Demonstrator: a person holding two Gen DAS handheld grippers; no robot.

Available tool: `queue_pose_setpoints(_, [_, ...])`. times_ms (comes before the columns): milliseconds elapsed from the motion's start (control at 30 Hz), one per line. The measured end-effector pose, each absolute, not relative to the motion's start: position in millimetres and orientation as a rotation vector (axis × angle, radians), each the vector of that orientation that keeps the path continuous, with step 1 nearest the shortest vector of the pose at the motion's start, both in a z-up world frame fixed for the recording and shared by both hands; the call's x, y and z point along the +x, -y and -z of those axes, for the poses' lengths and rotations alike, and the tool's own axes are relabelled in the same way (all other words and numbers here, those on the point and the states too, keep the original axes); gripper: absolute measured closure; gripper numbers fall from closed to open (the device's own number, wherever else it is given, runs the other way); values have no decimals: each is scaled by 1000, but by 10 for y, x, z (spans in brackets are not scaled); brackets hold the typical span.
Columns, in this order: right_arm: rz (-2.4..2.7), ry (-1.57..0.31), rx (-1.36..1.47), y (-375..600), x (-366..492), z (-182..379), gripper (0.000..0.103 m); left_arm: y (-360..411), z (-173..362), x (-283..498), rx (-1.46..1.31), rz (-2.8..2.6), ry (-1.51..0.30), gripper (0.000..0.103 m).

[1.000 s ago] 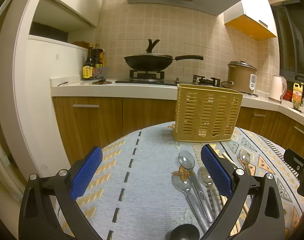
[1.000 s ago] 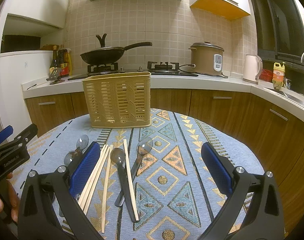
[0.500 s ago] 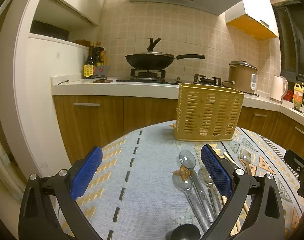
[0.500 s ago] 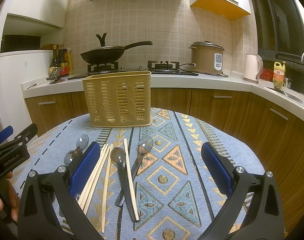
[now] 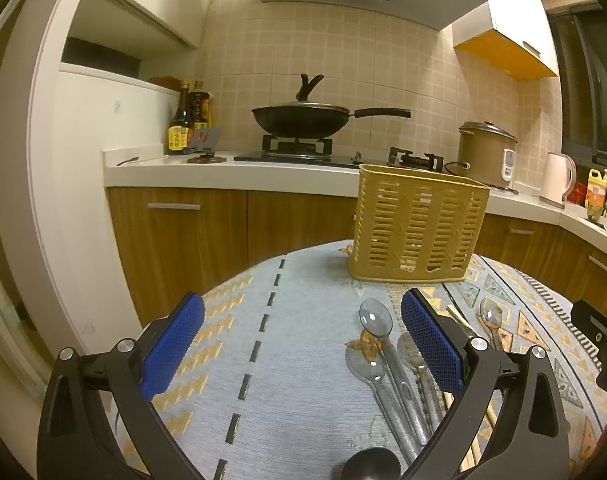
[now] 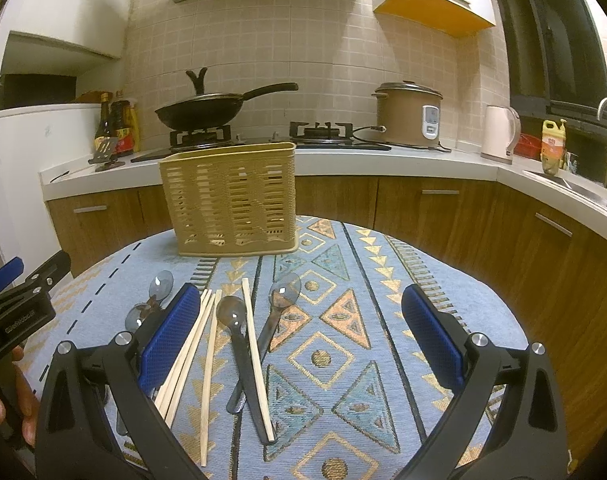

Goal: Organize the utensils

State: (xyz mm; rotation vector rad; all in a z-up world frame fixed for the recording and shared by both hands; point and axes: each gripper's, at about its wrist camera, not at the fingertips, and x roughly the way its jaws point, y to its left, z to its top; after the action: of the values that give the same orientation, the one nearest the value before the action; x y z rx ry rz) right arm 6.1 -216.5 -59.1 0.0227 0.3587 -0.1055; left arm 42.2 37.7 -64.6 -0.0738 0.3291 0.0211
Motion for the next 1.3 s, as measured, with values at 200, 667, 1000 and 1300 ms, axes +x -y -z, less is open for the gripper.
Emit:
queue_pose_setpoints(200, [128, -292, 83, 2248, -43, 608, 6, -464, 659, 460, -123, 20, -356, 7])
queue_pose_setpoints(667, [199, -536, -7, 2195, 281, 642, 6, -620, 719, 515, -74, 141, -674, 17])
queue_pose_setpoints(1000, [-16, -903, 34, 2424, 859, 668, 6, -374, 1011, 466, -71, 394, -1046, 33])
queue_pose_setpoints(1300, [-86, -1042, 33, 2369, 1478, 704, 44, -118, 1135, 476, 78, 346, -1114, 46])
